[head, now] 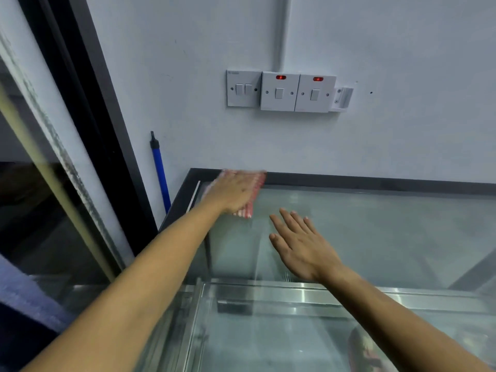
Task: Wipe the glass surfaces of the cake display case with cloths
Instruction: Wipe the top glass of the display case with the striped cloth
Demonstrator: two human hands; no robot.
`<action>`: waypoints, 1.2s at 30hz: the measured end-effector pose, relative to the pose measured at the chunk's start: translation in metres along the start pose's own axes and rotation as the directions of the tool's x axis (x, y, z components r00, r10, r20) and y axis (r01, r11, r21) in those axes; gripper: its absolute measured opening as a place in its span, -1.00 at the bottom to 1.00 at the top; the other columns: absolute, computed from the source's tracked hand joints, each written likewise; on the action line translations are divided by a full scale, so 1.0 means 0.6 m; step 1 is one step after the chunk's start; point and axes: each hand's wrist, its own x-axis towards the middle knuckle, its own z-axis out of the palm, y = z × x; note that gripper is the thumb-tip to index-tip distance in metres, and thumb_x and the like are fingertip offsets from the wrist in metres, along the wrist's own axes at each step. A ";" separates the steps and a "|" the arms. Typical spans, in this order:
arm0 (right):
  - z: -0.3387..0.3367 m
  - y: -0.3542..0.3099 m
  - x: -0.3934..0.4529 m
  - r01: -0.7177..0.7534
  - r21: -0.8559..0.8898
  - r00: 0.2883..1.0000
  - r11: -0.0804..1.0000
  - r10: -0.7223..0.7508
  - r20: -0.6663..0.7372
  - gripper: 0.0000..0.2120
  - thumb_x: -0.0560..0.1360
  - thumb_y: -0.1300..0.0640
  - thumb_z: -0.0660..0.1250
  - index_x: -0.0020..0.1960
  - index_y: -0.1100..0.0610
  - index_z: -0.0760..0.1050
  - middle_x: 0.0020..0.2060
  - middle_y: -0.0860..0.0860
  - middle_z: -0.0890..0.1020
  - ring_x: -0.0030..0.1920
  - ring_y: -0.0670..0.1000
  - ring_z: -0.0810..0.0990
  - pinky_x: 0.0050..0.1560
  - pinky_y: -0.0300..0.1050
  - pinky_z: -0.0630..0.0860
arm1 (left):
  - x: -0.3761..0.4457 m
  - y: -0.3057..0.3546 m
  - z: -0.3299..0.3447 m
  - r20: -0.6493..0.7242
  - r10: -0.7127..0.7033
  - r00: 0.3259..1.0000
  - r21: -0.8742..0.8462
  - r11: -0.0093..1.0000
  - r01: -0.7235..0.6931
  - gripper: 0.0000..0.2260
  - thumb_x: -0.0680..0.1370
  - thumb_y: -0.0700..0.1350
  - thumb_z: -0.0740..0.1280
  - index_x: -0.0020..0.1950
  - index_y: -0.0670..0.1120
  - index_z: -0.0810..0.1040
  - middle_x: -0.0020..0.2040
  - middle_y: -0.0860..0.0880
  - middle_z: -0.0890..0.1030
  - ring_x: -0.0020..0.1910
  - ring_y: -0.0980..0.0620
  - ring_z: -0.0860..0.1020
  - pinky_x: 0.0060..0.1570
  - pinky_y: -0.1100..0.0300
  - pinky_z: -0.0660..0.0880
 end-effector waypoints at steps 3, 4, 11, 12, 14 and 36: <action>-0.001 0.007 -0.001 0.019 0.020 1.000 1.000 -0.019 0.007 -0.43 0.73 -0.17 -0.17 0.69 -0.04 -0.14 0.68 -0.03 -0.15 0.66 -0.01 -0.24 0.64 -0.01 -0.29 | -0.035 0.009 0.027 0.076 0.215 0.974 0.064 0.973 -0.220 -0.34 0.60 0.32 -0.37 0.69 0.15 -0.16 0.69 0.05 -0.12 0.67 -0.02 -0.17 0.65 -0.13 -0.19; -0.001 0.006 -0.003 0.016 0.041 1.000 0.999 -0.016 -0.001 -0.43 0.73 -0.18 -0.15 0.70 -0.04 -0.12 0.68 -0.04 -0.13 0.66 -0.02 -0.23 0.63 -0.04 -0.30 | -0.046 -0.022 0.028 0.047 0.204 0.978 0.084 0.975 -0.207 -0.34 0.61 0.31 -0.38 0.69 0.14 -0.16 0.68 0.06 -0.12 0.66 -0.01 -0.17 0.65 -0.14 -0.20; 0.000 -0.007 0.002 -0.001 0.053 0.999 0.999 0.004 -0.053 -0.42 0.73 -0.16 -0.10 0.70 -0.03 -0.06 0.68 -0.01 -0.07 0.67 0.00 -0.17 0.64 -0.03 -0.25 | 0.000 -0.135 -0.004 0.029 -0.191 0.981 0.007 0.982 0.191 -0.27 0.53 0.30 -0.38 0.70 0.09 -0.22 0.70 -0.09 -0.20 0.68 -0.17 -0.20 0.64 -0.16 -0.18; -0.001 -0.006 0.002 0.000 0.058 0.999 0.998 0.003 -0.050 -0.42 0.73 -0.16 -0.09 0.70 -0.04 -0.06 0.68 -0.02 -0.08 0.67 0.00 -0.17 0.64 -0.03 -0.25 | 0.010 -0.113 -0.010 0.028 -0.202 0.979 -0.001 0.979 0.202 -0.30 0.57 0.28 -0.37 0.70 0.07 -0.22 0.70 -0.09 -0.20 0.68 -0.18 -0.20 0.64 -0.17 -0.19; -0.002 -0.003 0.000 0.004 0.094 0.998 0.996 0.002 -0.060 -0.43 0.72 -0.16 -0.07 0.69 -0.05 -0.04 0.68 -0.05 -0.06 0.67 -0.03 -0.16 0.64 -0.06 -0.25 | 0.023 -0.072 -0.014 -0.022 -0.157 0.987 0.012 0.987 0.157 -0.34 0.61 0.23 -0.38 0.69 0.05 -0.26 0.70 -0.11 -0.18 0.68 -0.19 -0.17 0.64 -0.19 -0.18; -0.035 0.168 -0.062 -0.205 0.218 0.964 0.954 0.236 -0.126 -0.50 0.74 0.01 -0.01 0.67 0.01 0.12 0.67 -0.01 0.09 0.67 -0.01 -0.01 0.61 -0.11 -0.14 | -0.009 0.160 0.028 0.071 0.487 0.871 0.139 0.860 -0.492 -0.35 0.61 0.25 -0.31 0.68 0.07 -0.19 0.71 0.00 -0.05 0.69 -0.02 -0.09 0.66 -0.13 -0.15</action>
